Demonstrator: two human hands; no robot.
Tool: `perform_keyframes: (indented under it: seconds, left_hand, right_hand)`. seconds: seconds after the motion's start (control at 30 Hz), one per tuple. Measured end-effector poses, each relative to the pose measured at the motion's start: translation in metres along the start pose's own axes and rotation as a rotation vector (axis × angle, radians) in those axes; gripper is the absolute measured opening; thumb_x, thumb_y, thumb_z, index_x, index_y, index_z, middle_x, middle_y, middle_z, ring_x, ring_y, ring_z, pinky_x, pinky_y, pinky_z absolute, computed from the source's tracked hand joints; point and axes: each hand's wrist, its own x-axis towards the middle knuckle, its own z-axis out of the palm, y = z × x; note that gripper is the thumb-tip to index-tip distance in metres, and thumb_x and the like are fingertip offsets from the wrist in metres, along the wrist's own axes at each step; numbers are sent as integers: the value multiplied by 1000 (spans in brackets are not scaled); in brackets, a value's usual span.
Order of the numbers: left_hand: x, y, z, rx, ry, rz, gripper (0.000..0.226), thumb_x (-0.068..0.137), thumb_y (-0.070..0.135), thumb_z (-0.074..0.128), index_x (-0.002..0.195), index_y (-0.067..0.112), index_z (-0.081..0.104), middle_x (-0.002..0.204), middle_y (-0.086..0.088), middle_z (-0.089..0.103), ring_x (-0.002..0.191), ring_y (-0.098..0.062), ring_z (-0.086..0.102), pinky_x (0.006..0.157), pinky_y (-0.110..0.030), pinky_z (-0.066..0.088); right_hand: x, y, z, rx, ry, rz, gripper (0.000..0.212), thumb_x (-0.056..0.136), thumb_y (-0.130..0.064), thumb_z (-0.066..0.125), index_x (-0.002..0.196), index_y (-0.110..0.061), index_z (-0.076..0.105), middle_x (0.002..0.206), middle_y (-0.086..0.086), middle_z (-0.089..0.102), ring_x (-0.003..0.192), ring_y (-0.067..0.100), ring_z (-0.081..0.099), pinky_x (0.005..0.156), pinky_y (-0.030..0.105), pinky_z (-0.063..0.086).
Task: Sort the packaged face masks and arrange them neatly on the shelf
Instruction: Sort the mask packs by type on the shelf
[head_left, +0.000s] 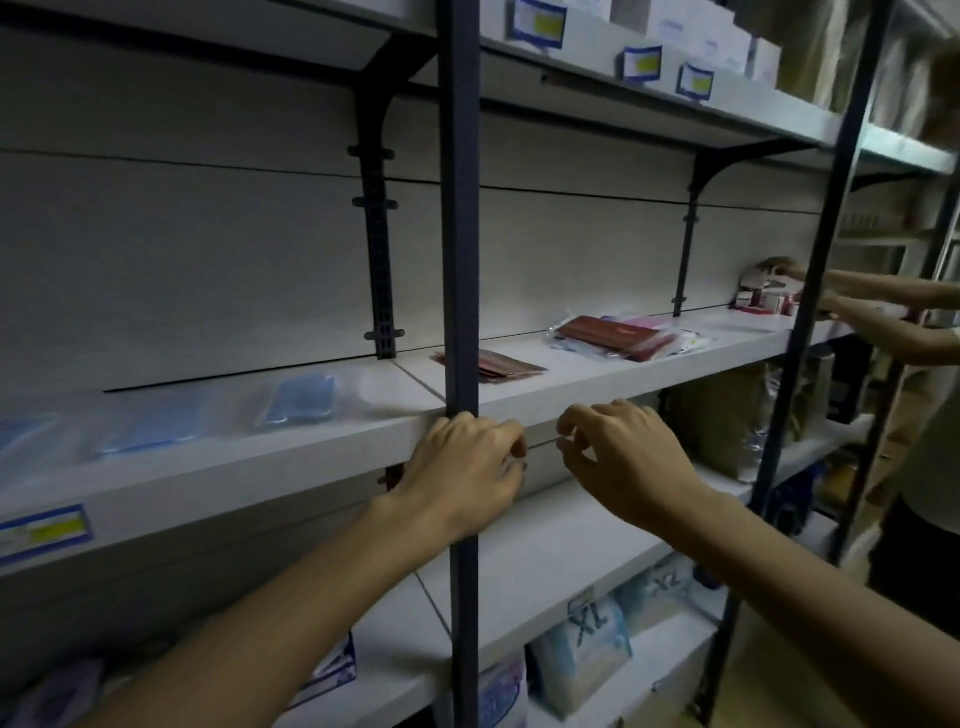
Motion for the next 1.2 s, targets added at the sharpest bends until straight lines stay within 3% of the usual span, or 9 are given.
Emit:
perform_keyframes:
  seconds: [0.63, 0.83, 0.93, 1.2]
  left_hand:
    - [228, 23, 142, 13, 9, -15, 20, 93, 34, 50, 105, 22, 61, 102, 1, 66, 101, -21, 54, 90, -33, 39]
    - [289, 43, 193, 10, -10, -29, 17, 92, 34, 51, 101, 24, 61, 100, 2, 67, 95, -21, 58, 82, -33, 43]
    - [316, 57, 216, 28, -11, -37, 16, 91, 33, 50, 100, 23, 60, 99, 3, 67, 94, -19, 56, 76, -29, 38]
    - [372, 84, 248, 75, 15, -254, 14, 91, 31, 51, 94, 23, 63, 93, 5, 66, 92, -19, 56, 76, -29, 39]
  right_hand:
    - [99, 239, 70, -13, 29, -1, 19, 91, -28, 63, 106, -16, 66, 90, 1, 72, 79, 22, 67, 75, 39, 55]
    - [112, 324, 86, 7, 35, 40, 17, 90, -27, 62, 104, -17, 66, 85, 0, 72, 81, 24, 66, 74, 39, 53]
    - [119, 365, 89, 25, 43, 51, 17, 91, -27, 61, 105, -18, 66, 85, -1, 72, 81, 25, 66, 72, 36, 51]
    - [139, 469, 101, 126, -11, 28, 19, 94, -28, 57, 108, -19, 65, 90, -4, 73, 90, 24, 64, 74, 34, 47]
